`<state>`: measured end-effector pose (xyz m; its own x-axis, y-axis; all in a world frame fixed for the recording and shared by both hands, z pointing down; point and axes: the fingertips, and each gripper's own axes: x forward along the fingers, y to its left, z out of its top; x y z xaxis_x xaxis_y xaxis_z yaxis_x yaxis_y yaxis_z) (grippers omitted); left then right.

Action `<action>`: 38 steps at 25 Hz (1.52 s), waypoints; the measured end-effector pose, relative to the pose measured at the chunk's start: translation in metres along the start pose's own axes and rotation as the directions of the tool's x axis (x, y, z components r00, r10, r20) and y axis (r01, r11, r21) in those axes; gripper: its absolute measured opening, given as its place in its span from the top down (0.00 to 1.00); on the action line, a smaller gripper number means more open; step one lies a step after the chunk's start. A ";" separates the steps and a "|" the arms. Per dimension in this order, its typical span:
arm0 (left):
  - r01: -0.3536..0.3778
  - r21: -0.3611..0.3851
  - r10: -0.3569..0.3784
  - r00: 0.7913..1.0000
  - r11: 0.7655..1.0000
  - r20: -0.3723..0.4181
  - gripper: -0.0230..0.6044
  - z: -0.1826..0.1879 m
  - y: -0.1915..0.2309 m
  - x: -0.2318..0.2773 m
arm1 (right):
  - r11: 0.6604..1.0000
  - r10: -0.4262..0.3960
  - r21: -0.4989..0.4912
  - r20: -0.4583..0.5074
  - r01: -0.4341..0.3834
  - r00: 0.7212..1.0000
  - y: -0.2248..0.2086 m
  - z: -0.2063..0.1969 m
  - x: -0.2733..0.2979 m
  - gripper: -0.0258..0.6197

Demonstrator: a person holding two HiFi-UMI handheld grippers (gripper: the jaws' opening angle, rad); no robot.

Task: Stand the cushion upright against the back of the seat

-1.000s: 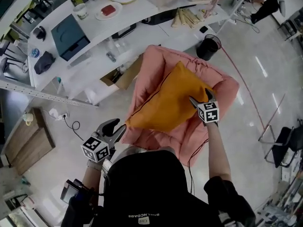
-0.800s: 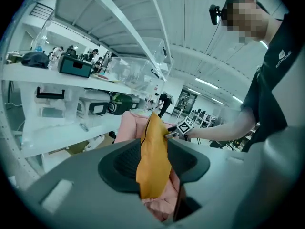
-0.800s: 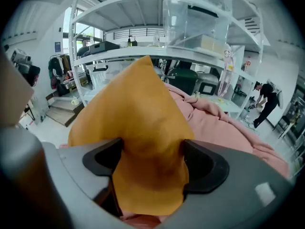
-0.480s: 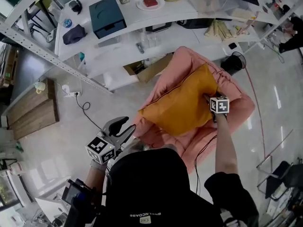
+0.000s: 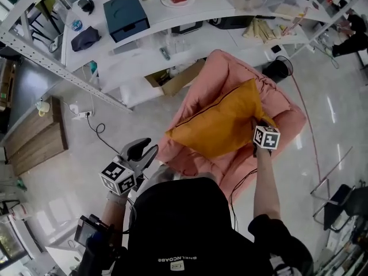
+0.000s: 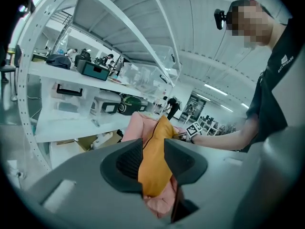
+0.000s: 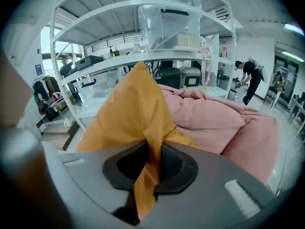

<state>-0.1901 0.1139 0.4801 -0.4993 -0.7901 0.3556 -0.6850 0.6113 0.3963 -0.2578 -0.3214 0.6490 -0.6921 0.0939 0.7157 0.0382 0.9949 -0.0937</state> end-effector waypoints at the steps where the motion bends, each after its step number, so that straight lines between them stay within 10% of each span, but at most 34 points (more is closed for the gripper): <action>1: 0.015 0.003 -0.015 1.000 1.000 -0.009 0.73 0.000 -0.001 0.003 | 1.000 -0.008 -0.002 0.024 0.008 1.000 0.005 0.001 -0.014 0.87; 19: 0.315 -0.016 -0.315 0.947 0.949 -0.064 0.73 0.008 -0.019 0.072 | 0.942 -0.299 -0.105 0.168 0.319 0.939 0.073 0.015 -0.192 0.92; 38: 0.206 -0.079 -0.207 0.978 0.975 -0.008 0.74 0.009 0.008 0.053 | 0.918 -0.184 -0.339 0.098 0.207 0.978 0.088 0.049 -0.177 0.93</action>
<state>-0.2274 0.0767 0.4945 -0.3421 -0.8992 0.2727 -0.7293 0.4371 0.5264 -0.1672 -0.2522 0.4804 -0.7545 -0.0951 0.6493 0.1359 0.9454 0.2963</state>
